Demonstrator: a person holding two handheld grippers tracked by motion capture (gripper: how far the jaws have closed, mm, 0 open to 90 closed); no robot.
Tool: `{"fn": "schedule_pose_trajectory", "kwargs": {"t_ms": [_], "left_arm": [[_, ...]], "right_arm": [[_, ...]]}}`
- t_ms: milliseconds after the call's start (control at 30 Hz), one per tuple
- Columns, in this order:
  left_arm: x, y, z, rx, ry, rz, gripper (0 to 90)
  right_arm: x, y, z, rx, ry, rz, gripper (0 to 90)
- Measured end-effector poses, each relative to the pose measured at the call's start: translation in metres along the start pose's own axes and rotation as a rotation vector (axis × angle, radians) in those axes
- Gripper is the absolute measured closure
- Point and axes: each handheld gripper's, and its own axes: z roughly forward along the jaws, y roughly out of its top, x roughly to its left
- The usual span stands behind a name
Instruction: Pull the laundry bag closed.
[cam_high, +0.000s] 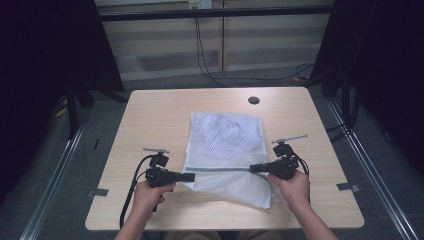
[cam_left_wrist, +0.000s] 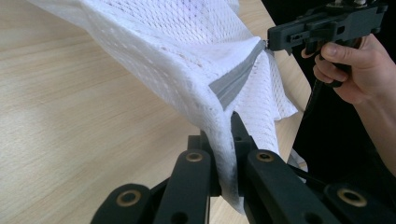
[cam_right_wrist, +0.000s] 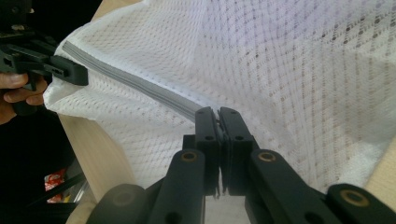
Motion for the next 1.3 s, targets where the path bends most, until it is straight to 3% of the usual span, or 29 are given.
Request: {"fn": "schedule_pose_trajectory", "kwargs": {"t_ms": [1300], "left_arm": [[0.002,-0.001,-0.001,-0.003,0.010,0.003,89.8]], "right_arm": [[-0.014,-0.009,-0.018,-0.021,-0.013,0.030,87.0]]}}
